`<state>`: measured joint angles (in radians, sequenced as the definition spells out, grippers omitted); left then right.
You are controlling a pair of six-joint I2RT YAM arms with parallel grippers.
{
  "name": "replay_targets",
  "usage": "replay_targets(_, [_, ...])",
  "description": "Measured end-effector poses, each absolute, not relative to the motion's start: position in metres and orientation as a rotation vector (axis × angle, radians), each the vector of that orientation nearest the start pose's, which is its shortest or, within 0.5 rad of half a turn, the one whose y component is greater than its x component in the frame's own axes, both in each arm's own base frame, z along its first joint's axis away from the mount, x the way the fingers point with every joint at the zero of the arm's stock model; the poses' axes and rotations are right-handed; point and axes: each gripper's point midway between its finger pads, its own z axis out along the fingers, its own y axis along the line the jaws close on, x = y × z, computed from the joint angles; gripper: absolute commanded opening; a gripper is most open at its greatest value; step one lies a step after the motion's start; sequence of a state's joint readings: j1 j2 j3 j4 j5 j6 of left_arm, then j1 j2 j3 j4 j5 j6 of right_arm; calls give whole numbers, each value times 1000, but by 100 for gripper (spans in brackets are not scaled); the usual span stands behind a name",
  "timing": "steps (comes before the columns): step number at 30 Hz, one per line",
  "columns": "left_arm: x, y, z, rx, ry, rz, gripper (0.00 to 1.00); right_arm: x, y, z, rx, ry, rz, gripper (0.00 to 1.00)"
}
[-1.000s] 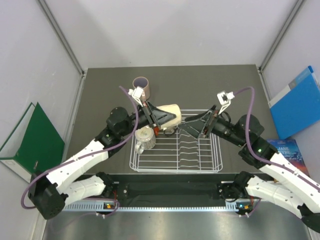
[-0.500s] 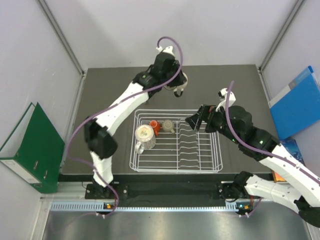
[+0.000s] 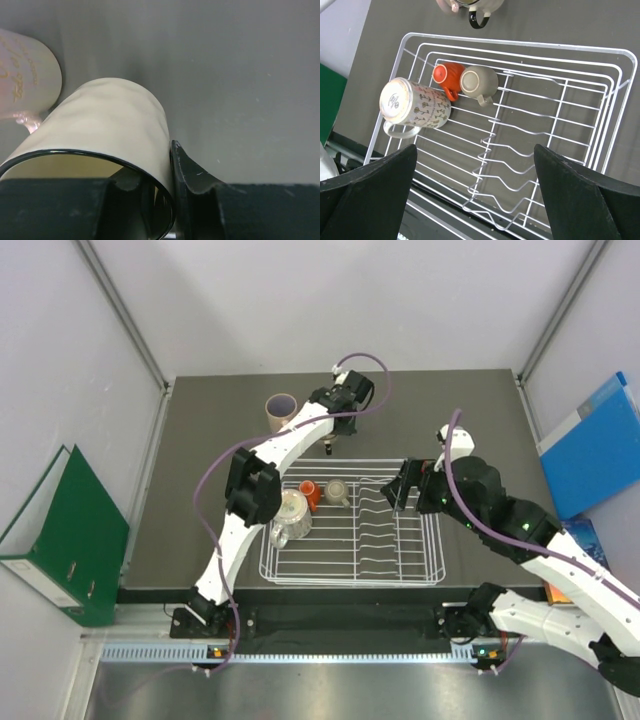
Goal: Unload the cups from the dish rack
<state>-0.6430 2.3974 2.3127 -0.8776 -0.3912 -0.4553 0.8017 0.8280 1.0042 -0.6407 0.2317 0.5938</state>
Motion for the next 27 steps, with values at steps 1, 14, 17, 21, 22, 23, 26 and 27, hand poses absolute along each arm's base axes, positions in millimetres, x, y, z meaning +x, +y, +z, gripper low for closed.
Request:
replay_targets(1, [490,-302,106,82,2433,25,0,207,188,266,-68,2085,636,99])
replay_targets(14, [528,-271,78,-20,2453,1,0,204,184,258,-86,2119,605,99])
replay_targets(17, [536,-268,66,-53,2469,-35,0,204,183,257,-95,2122,593,99])
replay_targets(21, [539,-275,69,-71,2463,-83,0,205,182,253,-109,2130,567,99])
replay_targets(22, [538,-277,69,-72,2464,-94,0,205,182,252,-113,2134,563,99])
replay_targets(23, [538,-280,69,-70,2464,-99,0,206,182,251,-115,2136,559,99])
replay_targets(26, [534,-288,70,-63,2469,-123,0,207,182,249,-126,2140,546,99])
replay_targets(27, [532,-291,70,-63,2471,-132,0,207,182,249,-129,2140,543,99])
